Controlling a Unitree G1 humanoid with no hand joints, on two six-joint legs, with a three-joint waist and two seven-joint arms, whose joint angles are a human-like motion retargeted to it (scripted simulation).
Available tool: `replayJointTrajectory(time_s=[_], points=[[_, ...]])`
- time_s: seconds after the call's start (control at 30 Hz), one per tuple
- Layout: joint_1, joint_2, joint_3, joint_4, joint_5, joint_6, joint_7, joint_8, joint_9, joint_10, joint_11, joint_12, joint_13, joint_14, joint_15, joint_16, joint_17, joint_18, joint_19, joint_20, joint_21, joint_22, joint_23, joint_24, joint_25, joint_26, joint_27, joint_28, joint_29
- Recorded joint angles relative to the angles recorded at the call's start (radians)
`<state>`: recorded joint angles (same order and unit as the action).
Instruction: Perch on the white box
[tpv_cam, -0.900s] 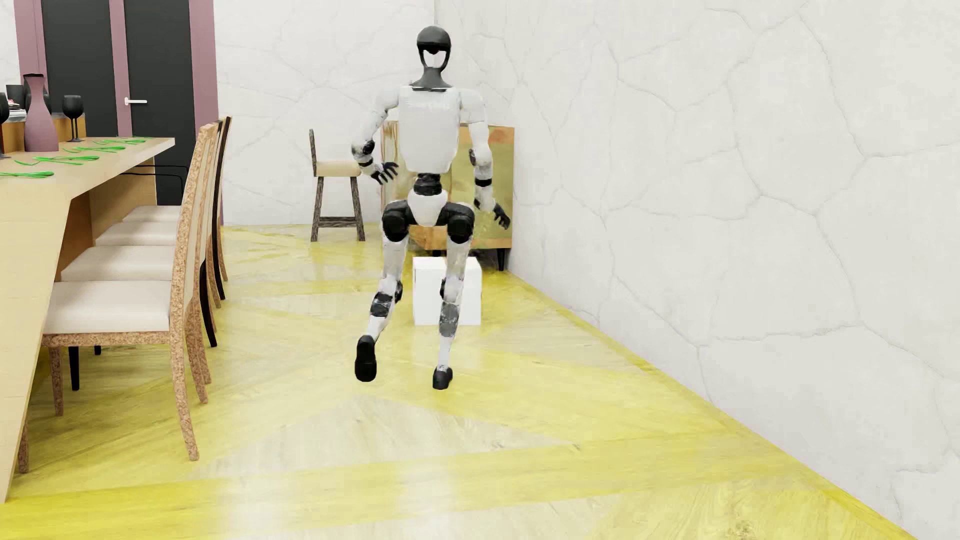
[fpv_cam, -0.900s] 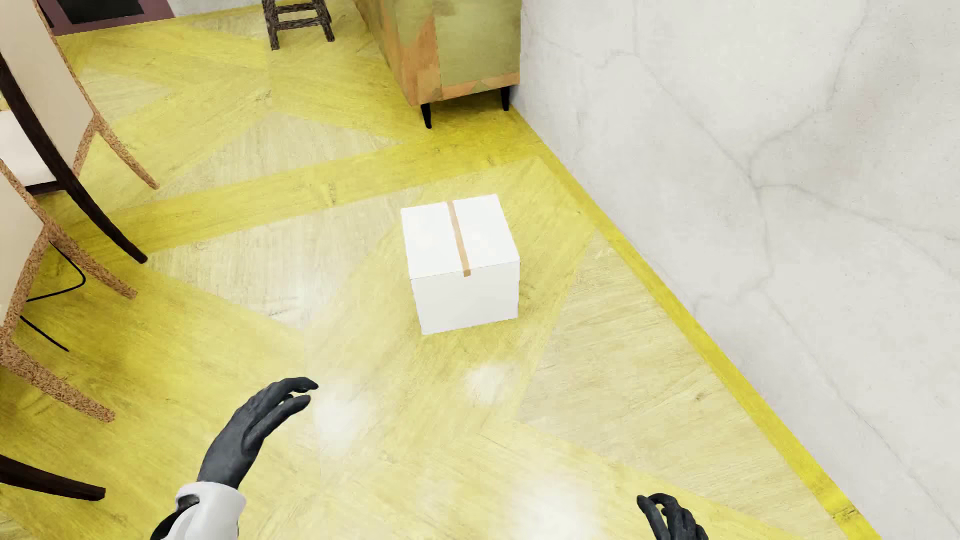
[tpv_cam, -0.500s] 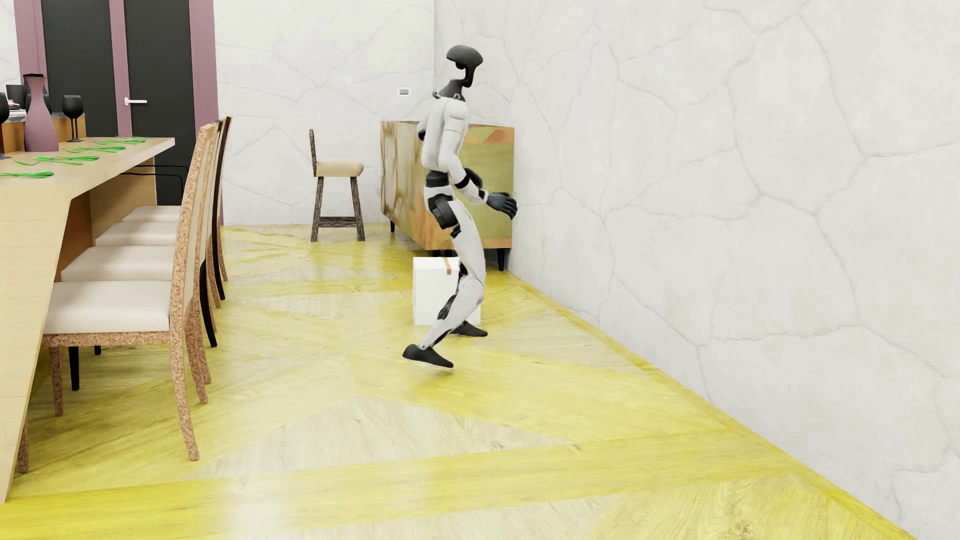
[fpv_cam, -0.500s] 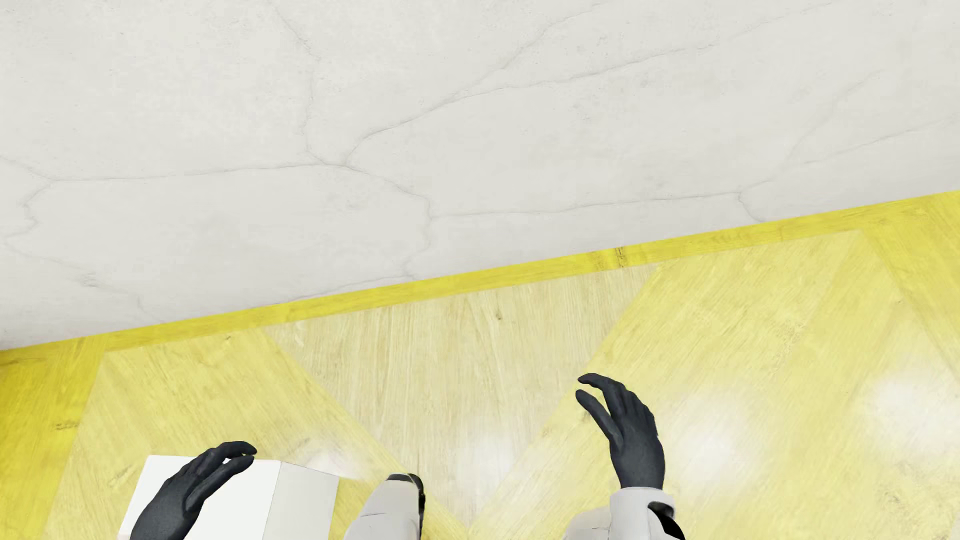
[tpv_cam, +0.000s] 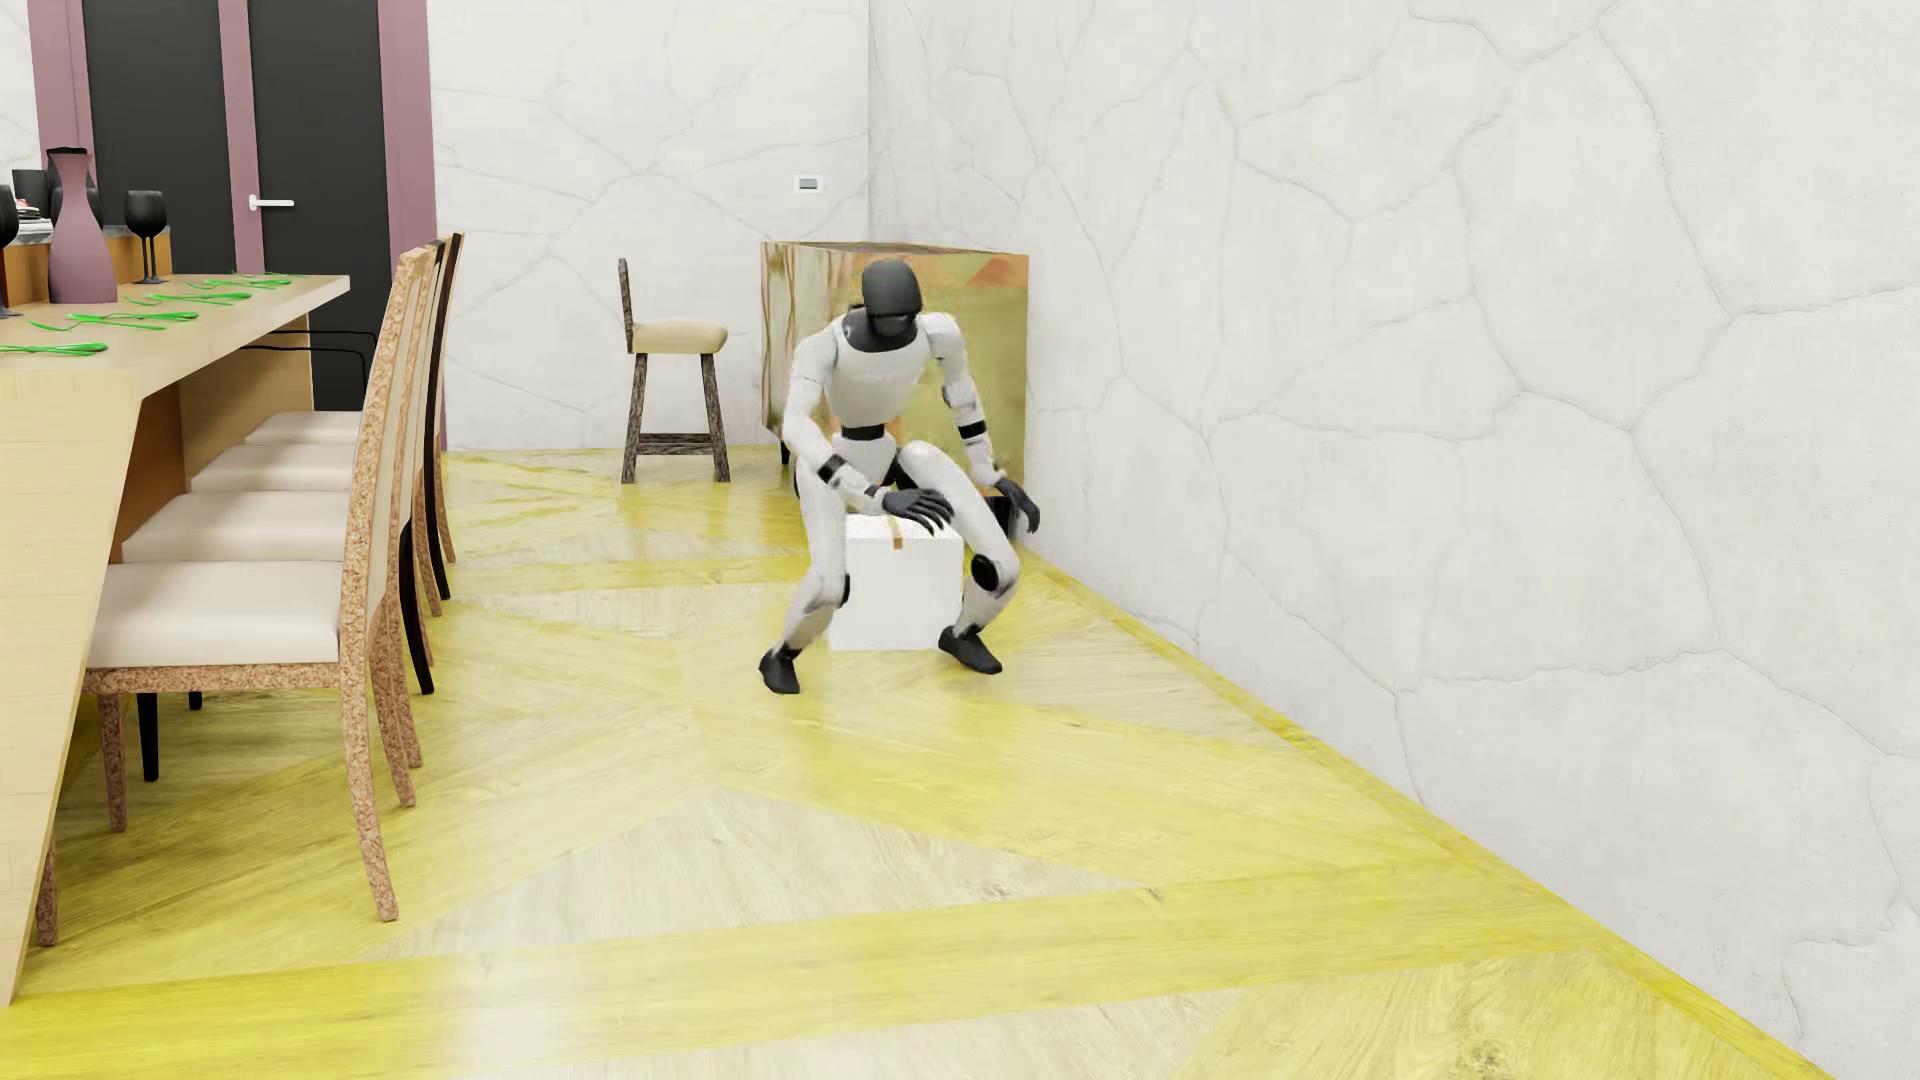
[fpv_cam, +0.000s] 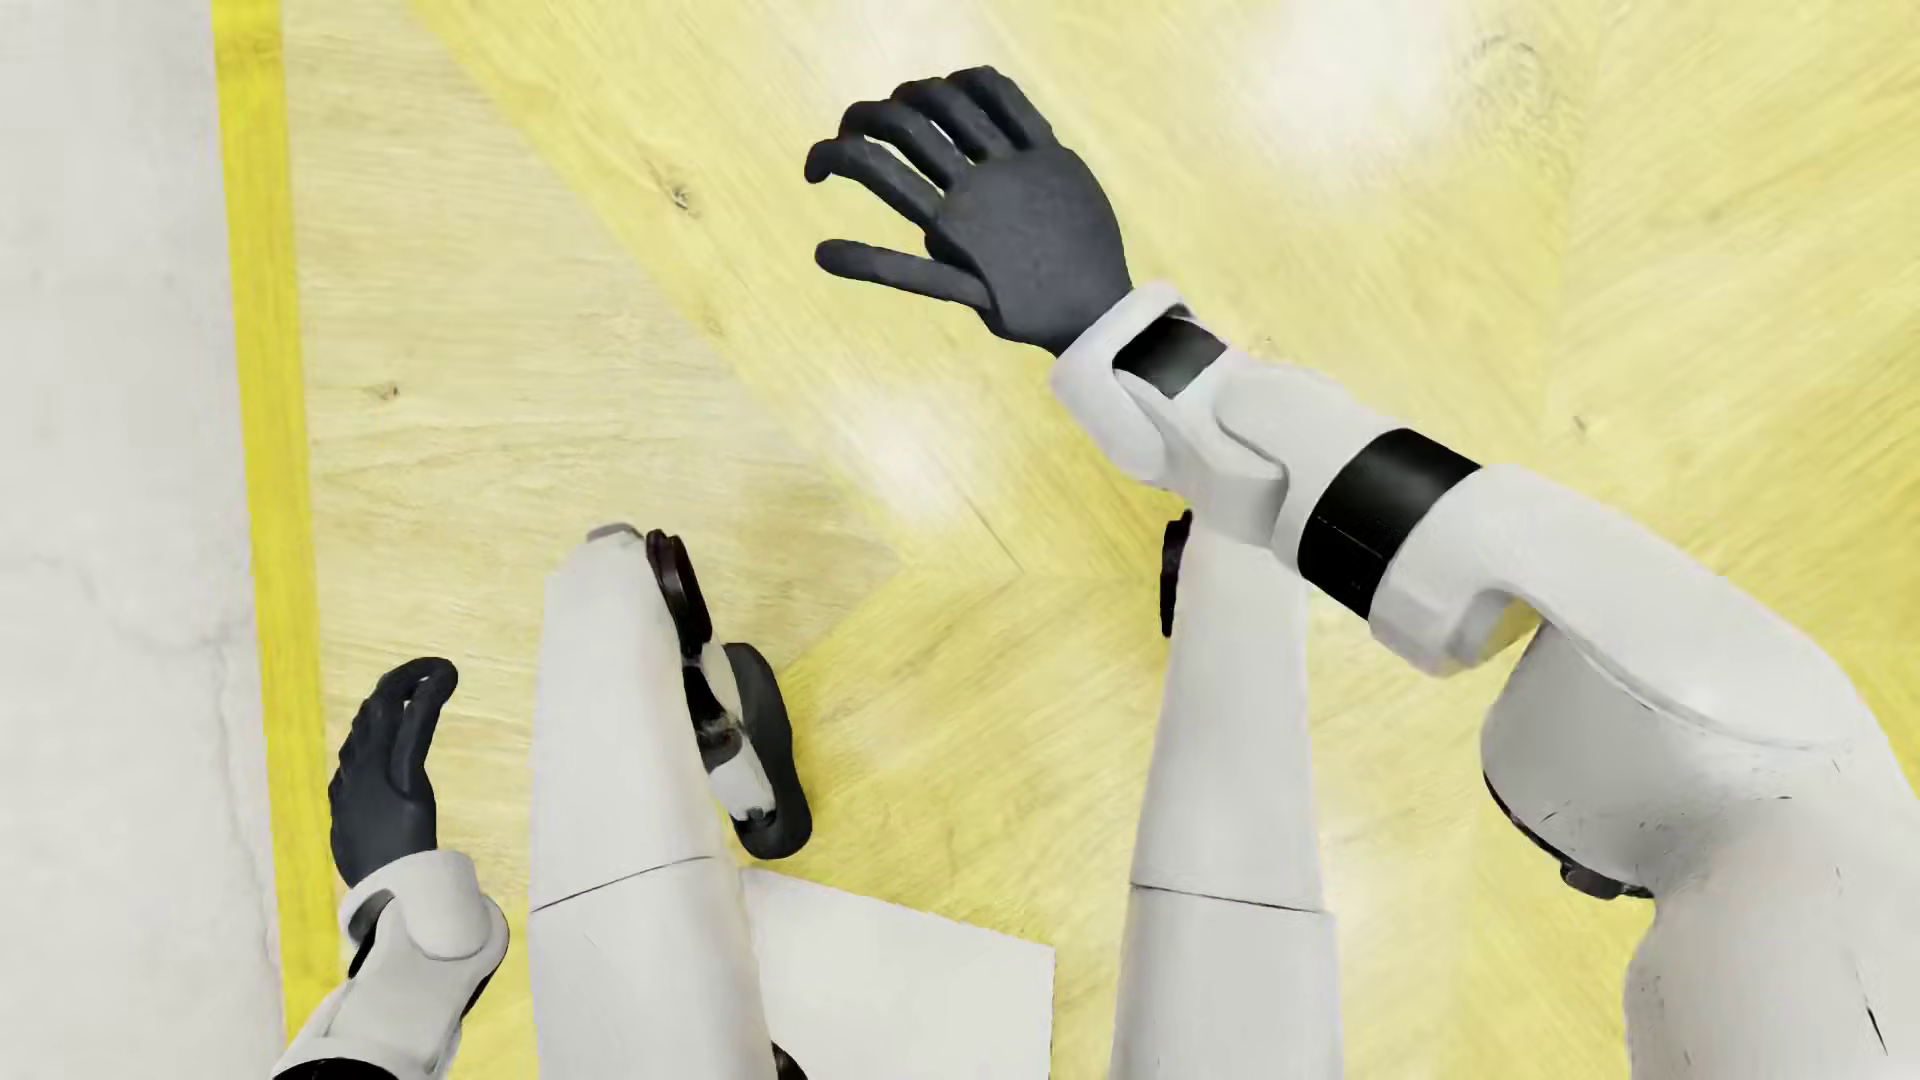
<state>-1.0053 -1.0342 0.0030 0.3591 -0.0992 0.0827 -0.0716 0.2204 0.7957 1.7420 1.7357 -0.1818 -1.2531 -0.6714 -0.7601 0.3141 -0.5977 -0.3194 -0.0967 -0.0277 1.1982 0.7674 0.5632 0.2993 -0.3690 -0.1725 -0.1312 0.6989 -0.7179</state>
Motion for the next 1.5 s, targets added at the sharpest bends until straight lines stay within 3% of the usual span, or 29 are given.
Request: replayJointTrajectory(time_s=[0.03,0.07,0.1,0.13,0.17,0.2,0.27,0.3,0.33,0.4,0.43,0.47,0.5,0.53,0.57,0.6,0.63,0.7,0.73,0.77,0.8,0.83,0.87,0.9,0.97,1.07,1.17,1.33,1.5], points=[[-0.057,-0.097,-0.010,0.037,0.023,0.006,-0.032,0.043,0.031,0.110,0.095,-0.001,-0.229,-0.032,0.002,0.017,0.007,-0.021,0.046,-0.004,0.046,-0.043,0.004,0.014,-0.017,-0.033,0.012,-0.003,-0.006],[-0.109,-0.175,-0.014,0.043,0.043,0.007,-0.040,0.048,0.059,0.201,0.175,-0.012,-0.404,-0.044,0.000,0.055,0.000,-0.006,0.028,-0.020,0.038,-0.096,-0.011,0.030,-0.012,-0.053,0.013,-0.047,0.004],[-0.148,-0.241,-0.023,0.066,0.044,0.001,-0.047,0.057,0.081,0.291,0.251,-0.007,-0.512,-0.060,-0.013,0.100,-0.002,0.000,0.046,-0.019,0.027,-0.164,-0.035,0.061,-0.014,-0.065,0.013,-0.027,0.010],[-0.190,-0.299,-0.029,0.067,0.039,0.017,-0.088,0.072,0.104,0.368,0.311,-0.023,-0.646,-0.077,-0.009,0.134,-0.014,-0.010,0.090,-0.025,0.031,-0.211,-0.047,0.072,-0.039,-0.053,0.031,0.045,0.008],[-0.224,-0.343,-0.033,0.090,0.046,0.019,-0.099,0.087,0.119,0.434,0.364,-0.028,-0.733,-0.081,-0.006,0.173,-0.018,0.012,0.118,-0.019,0.036,-0.274,-0.076,0.056,-0.027,-0.042,0.015,0.108,-0.005],[-0.235,-0.377,-0.040,0.084,0.034,0.021,-0.105,0.102,0.125,0.479,0.406,-0.035,-0.732,-0.087,-0.007,0.206,-0.034,0.028,0.157,-0.023,0.033,-0.323,-0.096,0.052,-0.047,-0.071,0.009,0.130,0.004],[-0.233,-0.393,-0.039,0.087,0.043,0.006,-0.132,0.107,0.127,0.558,0.466,-0.053,-0.591,-0.082,0.017,0.252,-0.063,0.034,0.171,-0.047,0.003,-0.398,-0.171,0.066,-0.050,-0.034,0.003,0.188,0.002],[-0.232,-0.379,-0.039,0.082,0.033,0.012,-0.141,0.105,0.128,0.584,0.487,-0.058,-0.459,-0.062,0.026,0.265,-0.068,0.048,0.169,-0.059,-0.030,-0.439,-0.209,0.088,-0.061,-0.041,-0.017,0.179,0.009],[-0.224,-0.357,-0.035,0.080,0.013,0.018,-0.154,0.114,0.128,0.602,0.499,-0.062,-0.311,-0.044,0.027,0.267,-0.073,0.037,0.201,-0.065,-0.081,-0.482,-0.246,0.115,-0.078,-0.036,-0.003,0.161,0.009],[-0.180,-0.278,-0.021,0.078,-0.003,0.016,-0.165,0.110,0.118,0.617,0.493,-0.078,0.135,0.015,0.036,0.265,-0.064,0.008,0.210,-0.109,-0.228,-0.536,-0.338,0.155,-0.123,-0.001,-0.025,0.115,0.008],[-0.156,-0.239,-0.018,0.074,-0.023,0.016,-0.160,0.107,0.104,0.619,0.489,-0.073,0.346,0.035,0.035,0.254,-0.054,0.003,0.217,-0.133,-0.323,-0.561,-0.401,0.185,-0.151,-0.019,-0.022,0.050,0.028],[-0.164,-0.196,-0.016,0.060,-0.040,0.031,-0.167,0.110,0.095,0.632,0.488,-0.075,0.484,0.094,0.025,0.240,-0.044,-0.013,0.222,-0.152,-0.401,-0.588,-0.470,0.210,-0.157,-0.004,-0.026,0.009,0.021],[-0.196,-0.162,-0.014,0.048,-0.050,0.029,-0.188,0.100,0.089,0.643,0.491,-0.077,0.584,0.201,0.033,0.243,-0.034,0.022,0.204,-0.178,-0.480,-0.629,-0.562,0.242,-0.171,0.026,-0.001,0.014,0.036],[-0.239,-0.111,-0.003,0.031,-0.057,0.033,-0.237,0.093,0.084,0.642,0.478,-0.087,0.658,0.205,0.024,0.242,-0.033,0.005,0.224,-0.214,-0.557,-0.666,-0.638,0.273,-0.192,0.087,-0.017,0.034,0.094],[-0.259,-0.082,0.004,-0.011,-0.075,0.027,-0.247,0.090,0.073,0.617,0.475,-0.095,0.747,0.203,0.032,0.240,-0.020,0.014,0.220,-0.251,-0.628,-0.712,-0.685,0.305,-0.224,0.039,-0.068,-0.027,0.141],[-0.266,-0.045,0.012,-0.053,-0.092,0.020,-0.255,0.082,0.063,0.569,0.466,-0.103,0.853,0.237,0.041,0.230,-0.007,-0.040,0.227,-0.288,-0.691,-0.753,-0.727,0.320,-0.251,0.009,-0.055,-0.110,0.199],[-0.253,-0.012,0.018,-0.086,-0.101,0.018,-0.248,0.083,0.053,0.516,0.457,-0.117,0.942,0.273,0.051,0.220,0.012,-0.056,0.239,-0.318,-0.729,-0.776,-0.736,0.337,-0.285,-0.035,-0.096,-0.213,0.276],[-0.199,0.008,0.041,-0.148,-0.137,0.007,-0.227,0.095,0.029,0.438,0.453,-0.176,1.067,0.322,0.126,0.200,0.045,-0.041,0.292,-0.393,-0.807,-0.753,-0.700,0.355,-0.340,-0.124,-0.146,-0.419,0.425],[-0.159,0.004,0.046,-0.160,-0.140,-0.005,-0.220,0.105,0.023,0.402,0.453,-0.203,1.092,0.372,0.139,0.196,0.072,-0.031,0.305,-0.421,-0.815,-0.713,-0.654,0.373,-0.347,-0.138,-0.151,-0.476,0.455],[-0.115,0.013,0.050,-0.172,-0.140,-0.011,-0.222,0.107,0.011,0.374,0.456,-0.215,1.114,0.323,0.082,0.188,0.095,-0.026,0.303,-0.440,-0.813,-0.665,-0.604,0.376,-0.375,-0.138,-0.170,-0.525,0.441],[-0.105,0.038,0.050,-0.192,-0.150,-0.001,-0.206,0.088,0.006,0.369,0.449,-0.225,1.119,0.318,0.055,0.182,0.109,0.014,0.262,-0.469,-0.817,-0.610,-0.564,0.376,-0.390,-0.134,-0.153,-0.534,0.392],[-0.103,0.060,0.049,-0.189,-0.155,-0.003,-0.207,0.076,0.003,0.369,0.430,-0.235,1.105,0.341,0.068,0.183,0.125,0.017,0.264,-0.475,-0.813,-0.560,-0.508,0.376,-0.385,-0.166,-0.144,-0.461,0.342],[-0.092,0.078,0.049,-0.194,-0.155,-0.015,-0.212,0.069,0.001,0.367,0.400,-0.246,1.087,0.344,0.104,0.187,0.130,0.009,0.266,-0.495,-0.799,-0.540,-0.460,0.349,-0.377,-0.146,-0.121,-0.420,0.316],[-0.079,0.079,0.045,-0.191,-0.153,-0.023,-0.205,0.055,-0.007,0.366,0.404,-0.250,1.075,0.326,0.111,0.199,0.126,0.025,0.251,-0.504,-0.794,-0.541,-0.437,0.345,-0.384,-0.140,-0.118,-0.434,0.339],[-0.069,0.085,0.047,-0.188,-0.159,-0.028,-0.213,0.058,-0.017,0.371,0.406,-0.276,1.065,0.313,0.115,0.202,0.117,0.027,0.277,-0.525,-0.794,-0.501,-0.418,0.343,-0.375,-0.181,-0.144,-0.502,0.368],[-0.069,0.069,0.035,-0.178,-0.151,-0.039,-0.215,0.063,-0.036,0.380,0.409,-0.266,1.031,0.300,0.107,0.186,0.110,0.025,0.270,-0.509,-0.762,-0.451,-0.366,0.310,-0.342,-0.151,-0.140,-0.431,0.334],[-0.073,0.061,0.025,-0.169,-0.140,-0.039,-0.222,0.064,-0.043,0.388,0.413,-0.242,1.015,0.296,0.120,0.171,0.126,0.025,0.254,-0.505,-0.732,-0.438,-0.335,0.331,-0.331,-0.132,-0.109,-0.395,0.288],[-0.089,0.039,0.028,-0.168,-0.134,-0.041,-0.229,0.079,-0.051,0.395,0.422,-0.246,1.012,0.287,0.112,0.158,0.155,0.021,0.258,-0.518,-0.739,-0.411,-0.324,0.341,-0.371,-0.097,-0.103,-0.334,0.281],[-0.148,-0.032,0.022,-0.164,-0.143,-0.044,-0.237,0.095,-0.074,0.399,0.433,-0.263,0.961,0.287,0.109,0.161,0.139,0.000,0.258,-0.472,-0.792,-0.426,-0.371,0.365,-0.381,-0.130,-0.160,-0.374,0.413]])
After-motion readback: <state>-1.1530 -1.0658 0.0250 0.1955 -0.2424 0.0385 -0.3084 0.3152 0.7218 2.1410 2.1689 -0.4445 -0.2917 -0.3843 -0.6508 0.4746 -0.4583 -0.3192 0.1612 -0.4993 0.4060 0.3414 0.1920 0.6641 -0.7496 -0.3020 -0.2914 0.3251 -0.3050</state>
